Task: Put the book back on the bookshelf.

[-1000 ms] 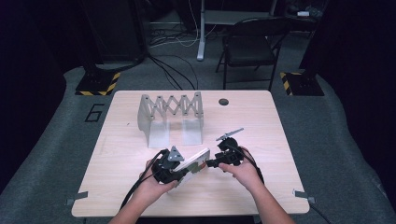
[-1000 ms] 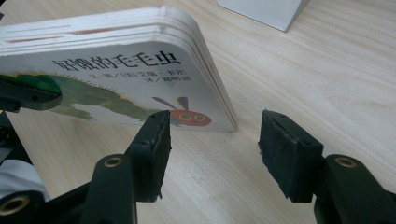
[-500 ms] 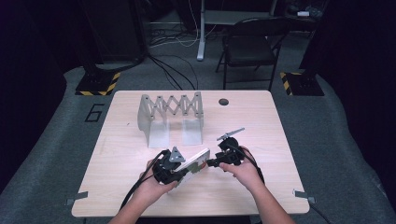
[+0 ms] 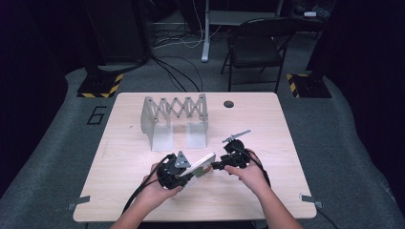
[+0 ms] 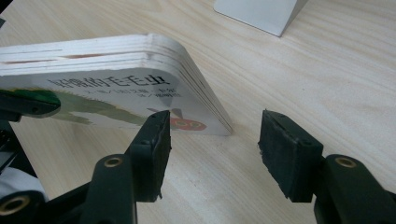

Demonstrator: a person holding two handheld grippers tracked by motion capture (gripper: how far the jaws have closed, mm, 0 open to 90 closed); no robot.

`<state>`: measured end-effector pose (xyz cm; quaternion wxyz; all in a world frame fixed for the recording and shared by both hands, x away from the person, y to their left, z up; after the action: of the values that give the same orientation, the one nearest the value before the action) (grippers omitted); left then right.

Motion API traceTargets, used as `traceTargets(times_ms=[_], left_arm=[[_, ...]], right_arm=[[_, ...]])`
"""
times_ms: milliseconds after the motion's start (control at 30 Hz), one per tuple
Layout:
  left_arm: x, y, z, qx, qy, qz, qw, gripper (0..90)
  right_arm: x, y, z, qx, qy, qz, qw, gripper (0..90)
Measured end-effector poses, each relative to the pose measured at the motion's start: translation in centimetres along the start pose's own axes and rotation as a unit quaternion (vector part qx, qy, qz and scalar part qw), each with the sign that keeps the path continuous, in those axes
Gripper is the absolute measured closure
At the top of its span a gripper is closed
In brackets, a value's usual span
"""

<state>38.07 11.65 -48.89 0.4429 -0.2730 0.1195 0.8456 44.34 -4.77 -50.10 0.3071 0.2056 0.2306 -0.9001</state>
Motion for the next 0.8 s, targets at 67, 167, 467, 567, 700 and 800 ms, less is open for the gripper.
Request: traceTargets(times_ms=[67,167,467,567,700,800], left_arm=[[0.0,0.0,0.0,-0.004,0.002,0.000,1.0000,76.1],[-0.1,0.2,-0.1,-0.007,0.001,-0.001,1.0000,76.1],[-0.7,0.7,-0.3,-0.020,0.001,-0.003,0.9998,76.2],[-0.9,0.6,-0.3,-0.021,0.001,0.000,0.9998,76.2],[-1.3,0.5,-0.2,-0.019,0.002,-0.001,0.9998,76.2],[-1.8,0.4,0.0,-0.016,0.009,0.001,0.9998,76.2]], right_arm=[[0.0,0.0,0.1,0.000,0.000,0.003,1.0000,43.4],[0.0,0.1,0.2,-0.001,0.008,0.003,1.0000,43.4],[-0.1,0.2,1.0,0.001,0.012,-0.001,0.9999,43.6],[-0.1,0.2,1.3,0.001,0.018,-0.003,0.9998,43.6],[0.1,0.4,1.5,0.002,0.017,-0.001,0.9998,43.6],[0.2,0.6,1.7,0.003,0.018,-0.005,0.9998,43.6]])
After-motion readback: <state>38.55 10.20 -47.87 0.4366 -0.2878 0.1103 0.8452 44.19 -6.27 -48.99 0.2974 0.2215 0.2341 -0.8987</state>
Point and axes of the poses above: each handheld gripper's, and its own axes: z roughly backward along the jaws, x roughly out of its underside, y roughly to its right, the point moved 7 cm from there along -z, roughly forward along the jaws, and after that the axes turned 3 degrees about -y, right-handed, at the moved point
